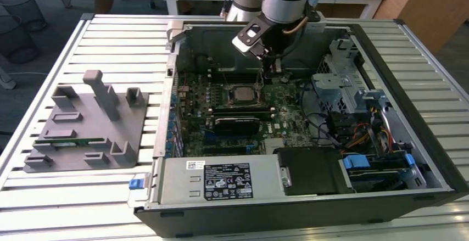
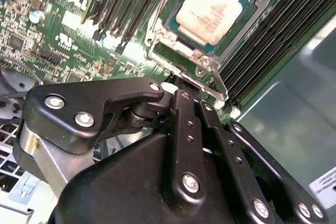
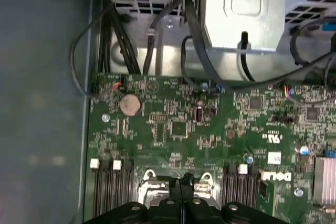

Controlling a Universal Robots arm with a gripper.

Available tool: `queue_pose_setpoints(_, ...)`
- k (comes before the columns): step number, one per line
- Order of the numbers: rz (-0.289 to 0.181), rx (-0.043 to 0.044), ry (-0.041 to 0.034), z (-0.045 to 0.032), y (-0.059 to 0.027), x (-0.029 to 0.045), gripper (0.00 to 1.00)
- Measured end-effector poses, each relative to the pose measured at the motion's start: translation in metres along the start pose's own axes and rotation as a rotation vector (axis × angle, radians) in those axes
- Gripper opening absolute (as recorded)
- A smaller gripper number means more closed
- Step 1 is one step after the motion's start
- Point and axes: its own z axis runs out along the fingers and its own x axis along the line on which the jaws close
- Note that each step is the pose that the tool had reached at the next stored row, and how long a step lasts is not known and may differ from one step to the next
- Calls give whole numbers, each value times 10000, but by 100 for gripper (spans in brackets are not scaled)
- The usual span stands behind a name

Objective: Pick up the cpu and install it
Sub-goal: 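Close the cpu cover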

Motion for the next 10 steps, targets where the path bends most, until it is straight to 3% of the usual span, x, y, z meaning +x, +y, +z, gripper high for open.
queue_pose_setpoints(10, -1, 0, 1, 90, -183, 7, 11)
